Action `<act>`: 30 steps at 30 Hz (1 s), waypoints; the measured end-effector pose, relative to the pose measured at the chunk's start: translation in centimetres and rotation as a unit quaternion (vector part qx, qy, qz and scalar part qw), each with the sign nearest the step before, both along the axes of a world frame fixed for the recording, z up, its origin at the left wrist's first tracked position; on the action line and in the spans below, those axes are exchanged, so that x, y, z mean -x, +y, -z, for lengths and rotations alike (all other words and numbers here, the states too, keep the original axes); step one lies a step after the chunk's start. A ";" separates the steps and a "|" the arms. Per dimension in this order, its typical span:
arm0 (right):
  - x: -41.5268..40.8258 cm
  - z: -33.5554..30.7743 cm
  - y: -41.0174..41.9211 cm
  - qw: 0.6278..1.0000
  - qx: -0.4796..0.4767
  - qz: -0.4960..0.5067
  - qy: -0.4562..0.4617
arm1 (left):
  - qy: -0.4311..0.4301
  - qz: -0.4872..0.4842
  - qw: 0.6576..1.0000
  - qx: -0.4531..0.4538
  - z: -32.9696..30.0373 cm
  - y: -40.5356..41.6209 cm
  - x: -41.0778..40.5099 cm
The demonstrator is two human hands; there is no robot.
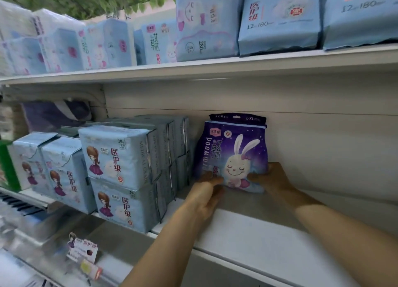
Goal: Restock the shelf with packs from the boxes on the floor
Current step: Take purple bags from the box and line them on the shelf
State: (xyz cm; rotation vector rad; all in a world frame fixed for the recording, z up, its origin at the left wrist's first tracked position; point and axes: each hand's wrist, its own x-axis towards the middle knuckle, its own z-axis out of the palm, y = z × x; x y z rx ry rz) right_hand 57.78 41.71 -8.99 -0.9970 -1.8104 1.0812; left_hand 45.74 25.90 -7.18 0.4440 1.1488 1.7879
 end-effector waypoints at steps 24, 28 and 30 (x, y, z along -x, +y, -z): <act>-3.6 -1.7 -10.0 0.984 -0.084 0.153 -0.035 | -0.041 0.041 0.998 -0.039 -0.4 -9.1 -0.3; -5.6 -1.4 -16.8 0.977 -0.141 0.159 0.018 | -0.042 0.076 0.995 -0.046 0.4 -12.8 -1.7; -6.8 -0.7 -20.3 0.970 -0.171 0.169 0.030 | -0.039 0.110 0.993 -0.037 1.3 -14.6 -2.7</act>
